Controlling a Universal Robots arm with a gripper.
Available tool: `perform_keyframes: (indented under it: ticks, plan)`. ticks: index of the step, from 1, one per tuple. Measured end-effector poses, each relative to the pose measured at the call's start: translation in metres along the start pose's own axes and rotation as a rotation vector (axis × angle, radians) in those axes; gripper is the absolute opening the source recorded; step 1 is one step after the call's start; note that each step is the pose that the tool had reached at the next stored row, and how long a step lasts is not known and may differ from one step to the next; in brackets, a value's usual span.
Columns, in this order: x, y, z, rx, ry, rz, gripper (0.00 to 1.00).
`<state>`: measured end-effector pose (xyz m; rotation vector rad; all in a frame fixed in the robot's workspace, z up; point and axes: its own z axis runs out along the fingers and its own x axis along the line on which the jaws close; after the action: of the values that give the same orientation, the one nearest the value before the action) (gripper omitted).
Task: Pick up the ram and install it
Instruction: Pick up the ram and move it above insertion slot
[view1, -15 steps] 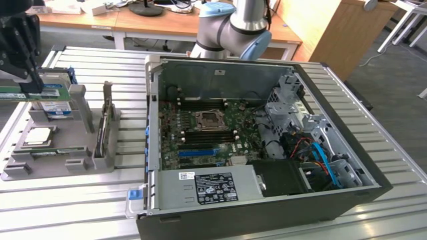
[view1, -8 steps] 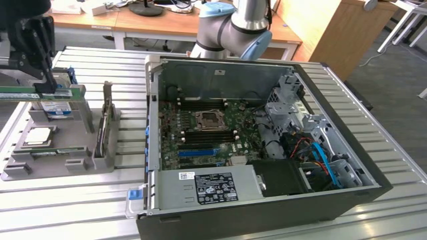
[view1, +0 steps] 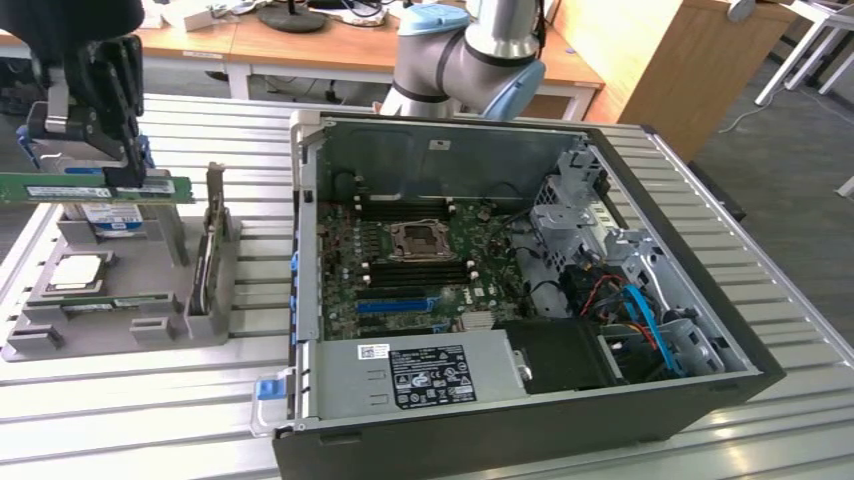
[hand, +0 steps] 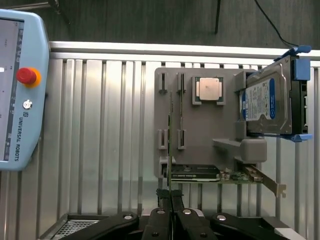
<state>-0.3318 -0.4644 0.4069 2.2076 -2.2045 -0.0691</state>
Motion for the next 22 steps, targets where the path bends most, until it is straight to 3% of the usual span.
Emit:
perform_keyframes:
  ticks: [12, 22]
  plan:
    - [0.001, -0.0269, -0.0012, -0.0002, 0.0000, 0.000, 0.12]
    - [0.002, -0.0563, -0.0026, -0.0006, -0.0001, 0.000, 0.12]
